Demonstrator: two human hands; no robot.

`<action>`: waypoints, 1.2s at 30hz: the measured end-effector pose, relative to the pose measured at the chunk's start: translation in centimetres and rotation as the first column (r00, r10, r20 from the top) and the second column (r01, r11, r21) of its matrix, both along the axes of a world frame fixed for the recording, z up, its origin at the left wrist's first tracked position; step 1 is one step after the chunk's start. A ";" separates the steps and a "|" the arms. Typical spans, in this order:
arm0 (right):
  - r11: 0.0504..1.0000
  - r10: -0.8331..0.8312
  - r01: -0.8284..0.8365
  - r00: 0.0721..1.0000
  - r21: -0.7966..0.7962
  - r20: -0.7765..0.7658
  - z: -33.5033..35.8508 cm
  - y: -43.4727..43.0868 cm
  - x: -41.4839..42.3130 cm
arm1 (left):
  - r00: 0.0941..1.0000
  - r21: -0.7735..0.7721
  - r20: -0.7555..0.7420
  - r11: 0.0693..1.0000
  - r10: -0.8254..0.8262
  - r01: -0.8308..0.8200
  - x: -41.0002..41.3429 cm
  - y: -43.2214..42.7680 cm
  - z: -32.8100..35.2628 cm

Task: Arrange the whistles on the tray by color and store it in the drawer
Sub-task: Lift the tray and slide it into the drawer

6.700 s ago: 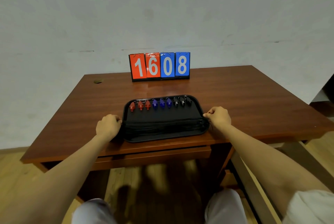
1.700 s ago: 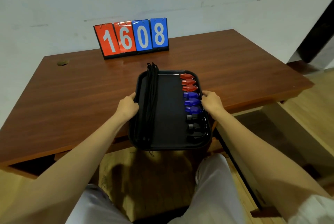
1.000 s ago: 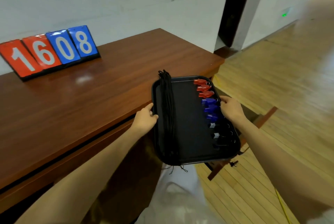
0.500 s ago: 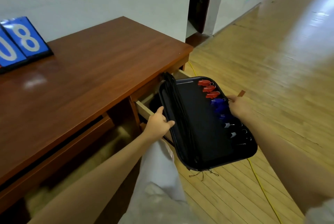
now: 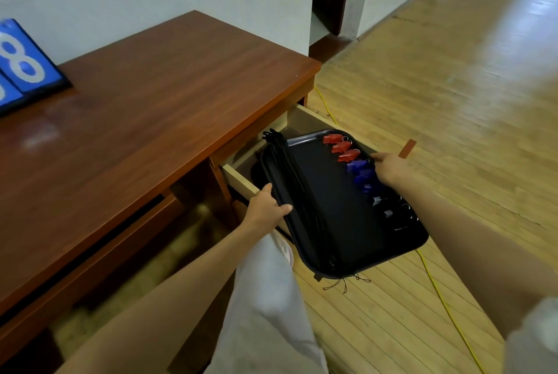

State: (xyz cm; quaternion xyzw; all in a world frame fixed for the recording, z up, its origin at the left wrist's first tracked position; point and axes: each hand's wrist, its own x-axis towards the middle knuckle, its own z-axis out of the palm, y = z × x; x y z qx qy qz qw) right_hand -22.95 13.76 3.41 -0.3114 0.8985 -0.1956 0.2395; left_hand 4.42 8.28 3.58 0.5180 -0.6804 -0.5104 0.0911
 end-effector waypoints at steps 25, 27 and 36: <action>0.991 0.102 -0.097 0.993 0.087 -0.059 -3.9 -11.7 -2.9 | 0.986 0.093 0.048 0.982 0.162 -0.166 -3.1 -6.3 -4.8; 0.990 0.118 -0.112 0.990 0.082 -0.072 -4.0 -12.6 -3.0 | 0.982 0.109 0.042 0.976 0.186 -0.189 -3.2 -6.9 -5.0; 0.986 0.156 -0.150 0.984 0.068 -0.087 -5.1 -15.8 -3.4 | 0.968 0.117 0.028 0.961 0.249 -0.251 -3.9 -8.4 -6.0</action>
